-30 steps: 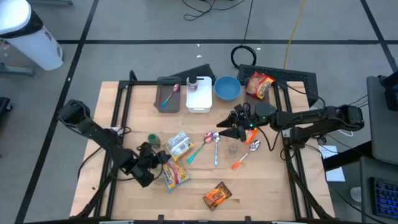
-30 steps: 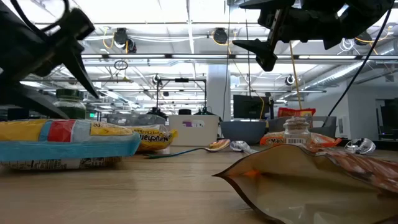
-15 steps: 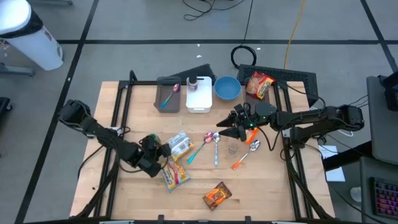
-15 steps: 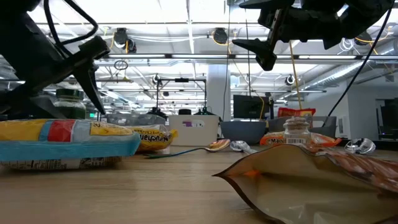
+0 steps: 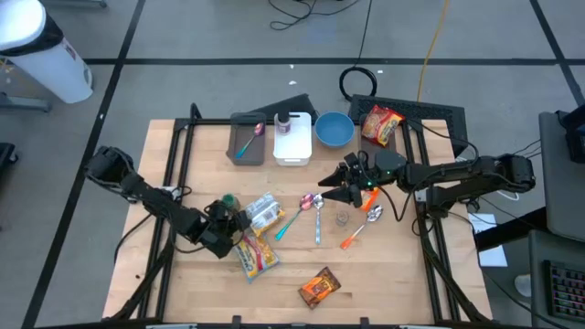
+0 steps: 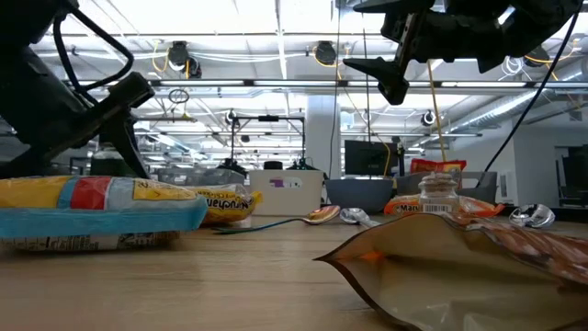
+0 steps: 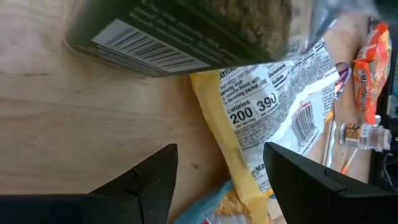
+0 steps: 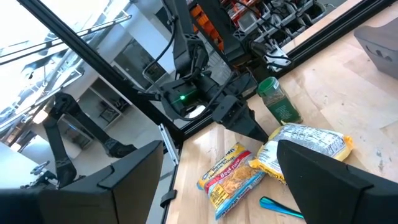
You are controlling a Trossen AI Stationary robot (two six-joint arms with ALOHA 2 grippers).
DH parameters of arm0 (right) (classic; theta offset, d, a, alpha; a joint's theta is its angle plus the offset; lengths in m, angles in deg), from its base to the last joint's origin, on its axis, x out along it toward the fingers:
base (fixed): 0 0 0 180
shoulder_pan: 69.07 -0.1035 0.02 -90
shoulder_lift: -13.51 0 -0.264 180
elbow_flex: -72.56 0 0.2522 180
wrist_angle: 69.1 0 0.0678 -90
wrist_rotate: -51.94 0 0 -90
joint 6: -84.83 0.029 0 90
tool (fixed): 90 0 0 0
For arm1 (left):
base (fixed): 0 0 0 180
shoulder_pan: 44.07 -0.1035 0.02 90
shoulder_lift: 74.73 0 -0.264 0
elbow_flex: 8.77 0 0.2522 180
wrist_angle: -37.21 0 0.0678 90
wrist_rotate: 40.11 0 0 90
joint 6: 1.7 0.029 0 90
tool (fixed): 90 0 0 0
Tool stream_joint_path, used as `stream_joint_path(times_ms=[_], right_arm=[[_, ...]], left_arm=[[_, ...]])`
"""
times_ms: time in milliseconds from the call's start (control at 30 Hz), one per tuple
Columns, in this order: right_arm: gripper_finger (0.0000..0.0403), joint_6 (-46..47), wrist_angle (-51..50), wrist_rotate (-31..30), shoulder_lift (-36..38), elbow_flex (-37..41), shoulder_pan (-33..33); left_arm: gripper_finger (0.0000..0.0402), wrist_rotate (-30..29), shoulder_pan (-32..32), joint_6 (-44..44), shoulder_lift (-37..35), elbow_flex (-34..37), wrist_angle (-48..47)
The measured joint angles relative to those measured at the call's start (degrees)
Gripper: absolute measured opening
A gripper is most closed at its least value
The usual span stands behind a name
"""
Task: Pick & Place Food Item
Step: Put the yellow noodle pack into the right black bin
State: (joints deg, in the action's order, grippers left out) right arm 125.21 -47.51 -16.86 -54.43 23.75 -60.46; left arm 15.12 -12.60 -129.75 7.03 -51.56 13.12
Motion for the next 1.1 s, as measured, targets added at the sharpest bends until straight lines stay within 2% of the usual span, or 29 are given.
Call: stream_joint_path(times_ms=[267, 567, 767, 900, 1100], right_arm=[[0.0309, 0.51, 0.0, -0.13, 0.0, 0.0, -0.06], [0.0309, 1.39, -0.02, -0.36, 0.0, 0.02, -0.08], [0.0309, 2.04, -0.02, -0.34, 0.0, 0.02, -0.08], [0.0309, 2.04, -0.02, -0.32, 0.0, 0.02, -0.1], [0.0309, 1.97, -0.07, -0.27, 0.0, 0.02, -0.1]], left_arm=[[0.0243, -1.47, -1.45, 0.75, 1.42, 0.16, 1.21], [0.0243, -2.35, -3.37, 6.01, 7.22, 0.03, 12.62], [0.0242, -2.11, -3.37, 7.35, 8.17, -0.35, 13.94], [0.0214, 1.1, -3.3, 6.96, 8.52, -0.43, 14.11], [0.0136, 1.5, -3.34, 7.35, 8.41, -0.43, 14.12]])
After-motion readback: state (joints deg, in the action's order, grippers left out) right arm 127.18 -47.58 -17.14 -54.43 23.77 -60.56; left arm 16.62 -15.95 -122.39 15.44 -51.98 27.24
